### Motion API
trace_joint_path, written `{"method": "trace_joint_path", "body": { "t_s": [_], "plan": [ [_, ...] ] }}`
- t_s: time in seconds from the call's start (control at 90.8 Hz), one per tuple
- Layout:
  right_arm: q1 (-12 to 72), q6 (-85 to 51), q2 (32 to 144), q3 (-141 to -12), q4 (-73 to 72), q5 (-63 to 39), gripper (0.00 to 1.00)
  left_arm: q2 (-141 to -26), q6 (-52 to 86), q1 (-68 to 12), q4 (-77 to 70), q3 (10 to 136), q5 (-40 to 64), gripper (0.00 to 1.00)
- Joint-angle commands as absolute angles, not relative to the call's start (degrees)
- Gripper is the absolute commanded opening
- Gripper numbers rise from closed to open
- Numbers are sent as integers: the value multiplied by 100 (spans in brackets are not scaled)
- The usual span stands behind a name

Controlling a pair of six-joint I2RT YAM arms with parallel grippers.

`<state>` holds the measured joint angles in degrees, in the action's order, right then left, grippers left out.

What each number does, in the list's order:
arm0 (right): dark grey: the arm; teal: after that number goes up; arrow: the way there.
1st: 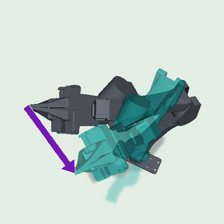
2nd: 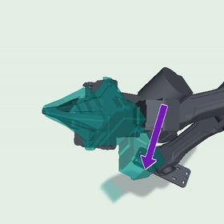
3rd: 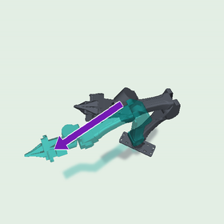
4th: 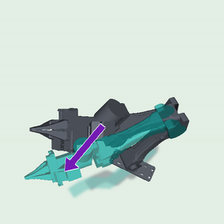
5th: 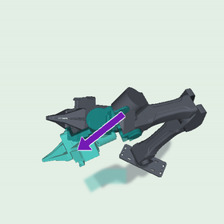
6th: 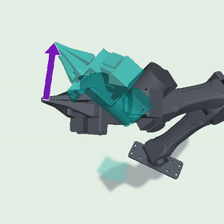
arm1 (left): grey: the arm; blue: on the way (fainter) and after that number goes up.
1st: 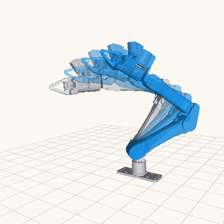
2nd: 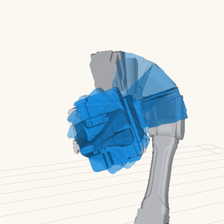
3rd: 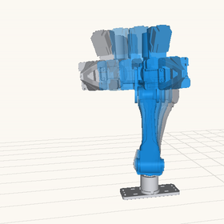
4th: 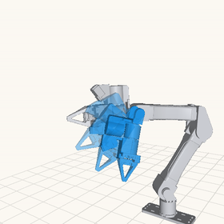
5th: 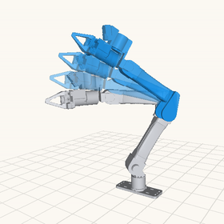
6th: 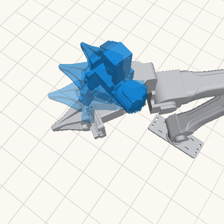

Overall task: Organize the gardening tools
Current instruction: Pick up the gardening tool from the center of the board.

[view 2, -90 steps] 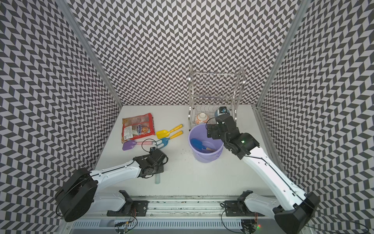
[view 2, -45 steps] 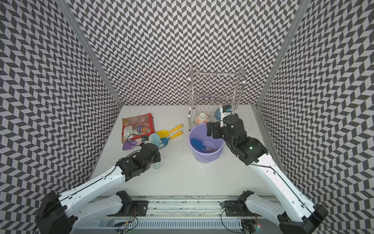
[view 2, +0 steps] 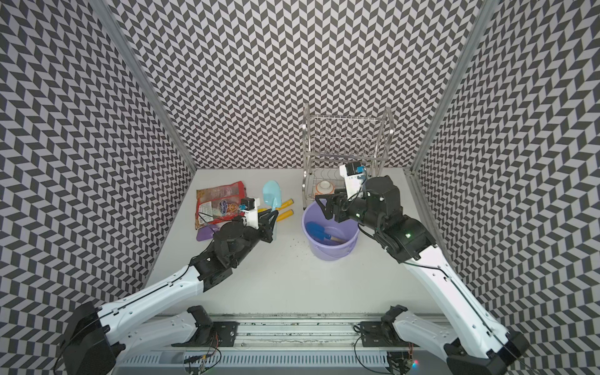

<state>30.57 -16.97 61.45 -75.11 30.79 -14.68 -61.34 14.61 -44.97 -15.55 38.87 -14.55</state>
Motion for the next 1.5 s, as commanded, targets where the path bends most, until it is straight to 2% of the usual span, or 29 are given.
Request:
{"method": "trace_joint_path", "body": {
  "t_s": [0.0,0.419,0.782,0.936,1.102,1.168,1.212,1.289,1.344,1.421,1.487],
  "plan": [
    [3025,-1582,6244,-7819,2750,-2014,76,-6435,652,-4619,-2468,4350,-807,0],
    [3032,-1405,6577,-8183,2954,-1774,63,-7454,-480,-5238,-2570,5271,-440,0],
    [3025,-1410,6687,-8018,2958,-1563,38,-7635,-666,-5414,-2606,5373,-503,0],
    [3024,-1372,6728,-7953,3003,-1520,33,-7629,-676,-5423,-2632,5357,-499,0],
    [3029,-1365,6726,-7845,2956,-1555,18,-7629,-629,-5423,-2725,5360,-437,0],
    [3025,-1350,6715,-7840,2953,-1522,4,-7610,-586,-5423,-2777,5368,-459,0],
    [3024,-1334,6714,-7844,2967,-1466,0,-7590,-551,-5423,-2792,5370,-495,0],
    [3024,-1306,6693,-7870,3000,-1308,0,-7562,-468,-5423,-2797,5371,-588,11],
    [3023,-1280,6673,-7926,3054,-1114,0,-7533,-415,-5423,-2831,5343,-701,32],
    [3029,-1201,6635,-8050,3161,-765,0,-7445,-335,-5423,-2916,5258,-908,52],
    [3024,-1143,6586,-8154,3244,-404,0,-7332,-250,-5416,-3042,5151,-1137,77]
  ]
}}
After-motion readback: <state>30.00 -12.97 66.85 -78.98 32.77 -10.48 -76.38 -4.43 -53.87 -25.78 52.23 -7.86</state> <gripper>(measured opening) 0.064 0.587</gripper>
